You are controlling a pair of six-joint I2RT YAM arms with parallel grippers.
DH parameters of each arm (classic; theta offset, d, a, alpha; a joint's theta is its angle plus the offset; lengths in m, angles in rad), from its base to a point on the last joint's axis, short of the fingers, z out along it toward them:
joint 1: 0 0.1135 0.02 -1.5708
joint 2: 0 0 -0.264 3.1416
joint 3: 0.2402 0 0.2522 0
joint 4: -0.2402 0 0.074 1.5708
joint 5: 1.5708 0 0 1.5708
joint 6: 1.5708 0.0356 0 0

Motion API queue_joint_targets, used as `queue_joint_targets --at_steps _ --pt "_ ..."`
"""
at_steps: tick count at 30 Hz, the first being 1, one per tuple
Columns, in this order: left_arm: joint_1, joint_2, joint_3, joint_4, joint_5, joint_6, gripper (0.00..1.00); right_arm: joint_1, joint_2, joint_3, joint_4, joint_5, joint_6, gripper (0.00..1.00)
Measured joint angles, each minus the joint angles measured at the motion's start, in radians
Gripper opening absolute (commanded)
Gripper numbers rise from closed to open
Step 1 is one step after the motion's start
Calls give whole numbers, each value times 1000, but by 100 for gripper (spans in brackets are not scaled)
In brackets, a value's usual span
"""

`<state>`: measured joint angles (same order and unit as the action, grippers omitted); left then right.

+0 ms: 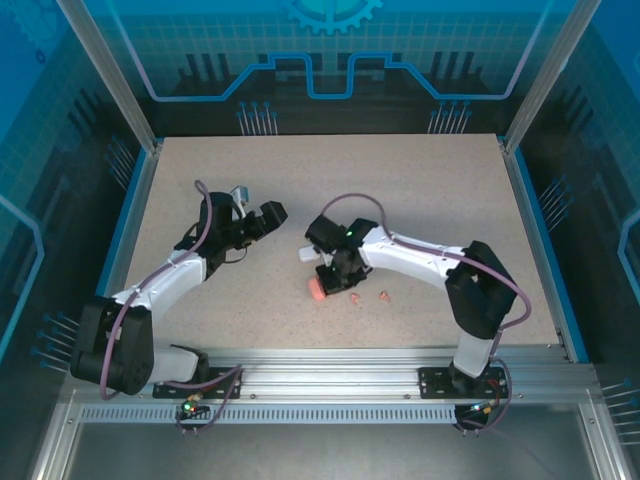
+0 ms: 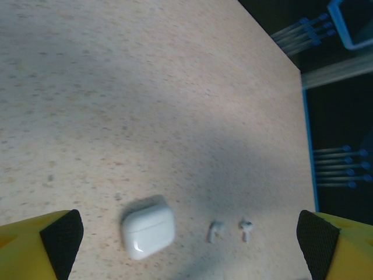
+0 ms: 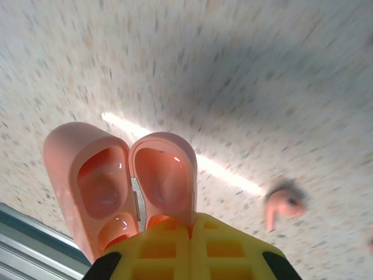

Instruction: Insert the wireless bluetooth earbuds into the charging case

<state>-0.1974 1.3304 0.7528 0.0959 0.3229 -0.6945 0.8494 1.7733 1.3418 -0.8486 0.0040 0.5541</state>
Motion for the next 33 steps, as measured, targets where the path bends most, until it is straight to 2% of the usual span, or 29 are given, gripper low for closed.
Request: queue_joint_targets --at_steps 7,15,19,28,33 --pt "0 96 171 -52 279 117 99 -182 -53 25 45 -16 -115 0" --pt "-2 204 344 -231 550 277 98 -325 -93 -13 161 -153 -286 0" --pt "-21 278 438 -372 610 375 98 -354 -94 -19 193 -225 -357 0" --pt "-98 455 602 -638 658 565 97 -374 -48 9 217 -365 -468 0" --pt "-99 498 671 -744 689 643 82 -385 -1 37 217 -423 -513 0"
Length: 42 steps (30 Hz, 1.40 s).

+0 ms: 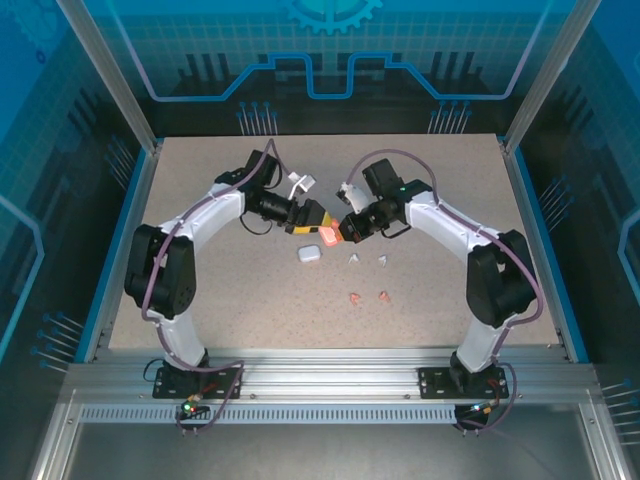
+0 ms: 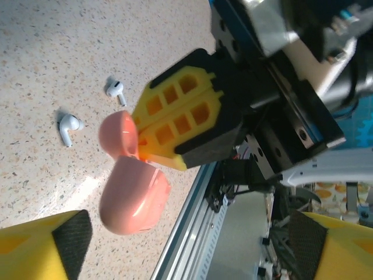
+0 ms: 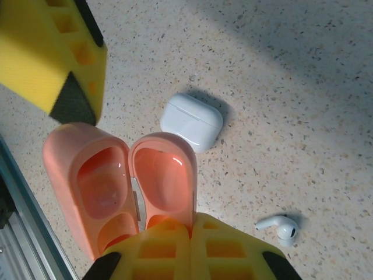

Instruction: Insert the wireless bluetooth earbuds into the charging case

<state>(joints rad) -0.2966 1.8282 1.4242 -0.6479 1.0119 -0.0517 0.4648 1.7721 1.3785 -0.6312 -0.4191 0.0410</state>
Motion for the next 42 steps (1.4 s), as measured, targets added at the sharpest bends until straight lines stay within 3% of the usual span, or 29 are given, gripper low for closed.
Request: queue_joint_targets --at_steps 2,10,16,42 --pt "0 19 29 -42 19 35 76 -3 8 6 -4 -24 -17 0" --pt "0 82 77 -144 62 112 71 -8 32 41 -7 -83 -58 0" --pt "0 108 108 -194 68 148 59 -8 39 44 -8 -88 -61 0" --pt "-3 176 145 -275 82 217 37 -8 43 70 -23 -90 -65 0"
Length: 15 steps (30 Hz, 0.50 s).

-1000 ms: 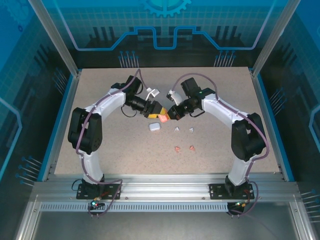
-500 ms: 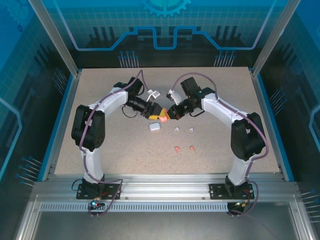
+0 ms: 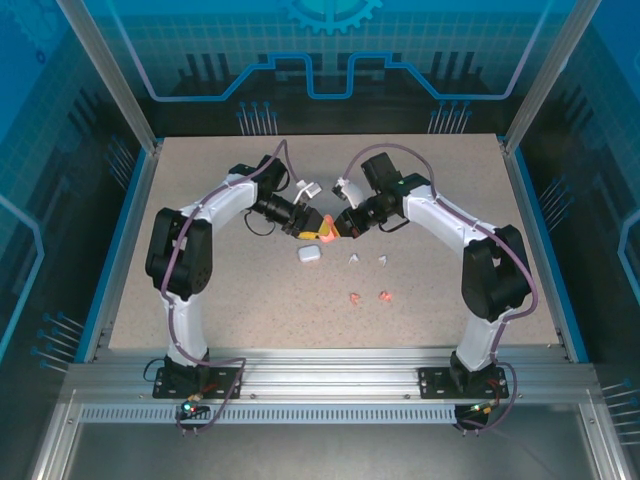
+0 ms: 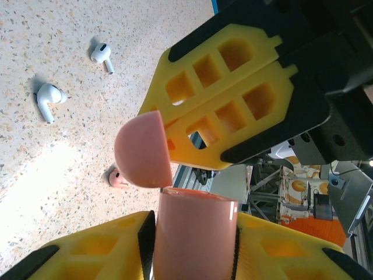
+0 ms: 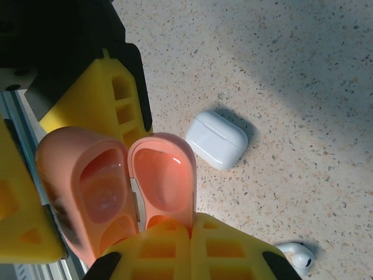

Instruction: Insert the wireless bluetooth earbuds into the charging case

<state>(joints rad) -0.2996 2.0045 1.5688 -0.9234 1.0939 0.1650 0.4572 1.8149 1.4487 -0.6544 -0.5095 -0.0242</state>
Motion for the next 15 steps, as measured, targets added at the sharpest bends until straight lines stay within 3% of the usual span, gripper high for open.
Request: queue_joint_targets --at_steps 7,15 --pt "0 19 13 -15 8 16 27 0 0 0 -5 4 0 0" --pt "-1 21 14 -19 13 27 6 0 0 0 -11 5 0 0"
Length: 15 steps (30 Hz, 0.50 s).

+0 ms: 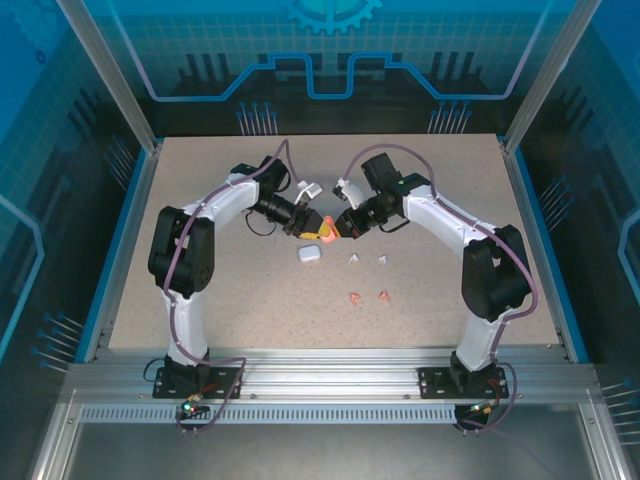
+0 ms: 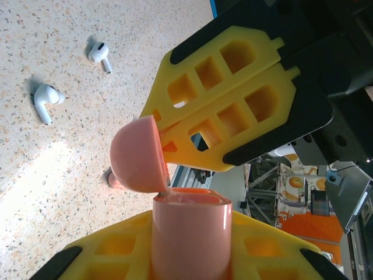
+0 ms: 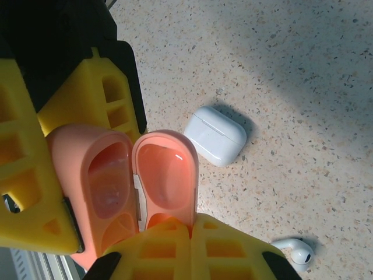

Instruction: Insert the wireless bluetooth earbuds into the charging case

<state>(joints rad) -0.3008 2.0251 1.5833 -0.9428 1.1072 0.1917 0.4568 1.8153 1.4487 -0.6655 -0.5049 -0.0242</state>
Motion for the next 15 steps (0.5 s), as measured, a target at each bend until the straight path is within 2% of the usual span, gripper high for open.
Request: queue_joint_targets --at_steps 2,3,5,8,12,15 --pt "0 1 0 -2 1 2 2 0 0 1 -2 1 0 3" --pt "0 2 0 -2 1 2 0 0 0 2 -4 3 1 11" --pt "0 2 0 -2 1 2 0 -1 0 4 -6 7 11 40" --pt "0 -3 -7 16 -3 -11 0 -14 -3 6 -1 26 27 59" --pt "0 -90 -140 199 -56 -92 0 -84 -44 6 2 33 92 66" --pt "0 -244 -343 447 -134 -204 0 -151 -118 5 3 60 157 67"
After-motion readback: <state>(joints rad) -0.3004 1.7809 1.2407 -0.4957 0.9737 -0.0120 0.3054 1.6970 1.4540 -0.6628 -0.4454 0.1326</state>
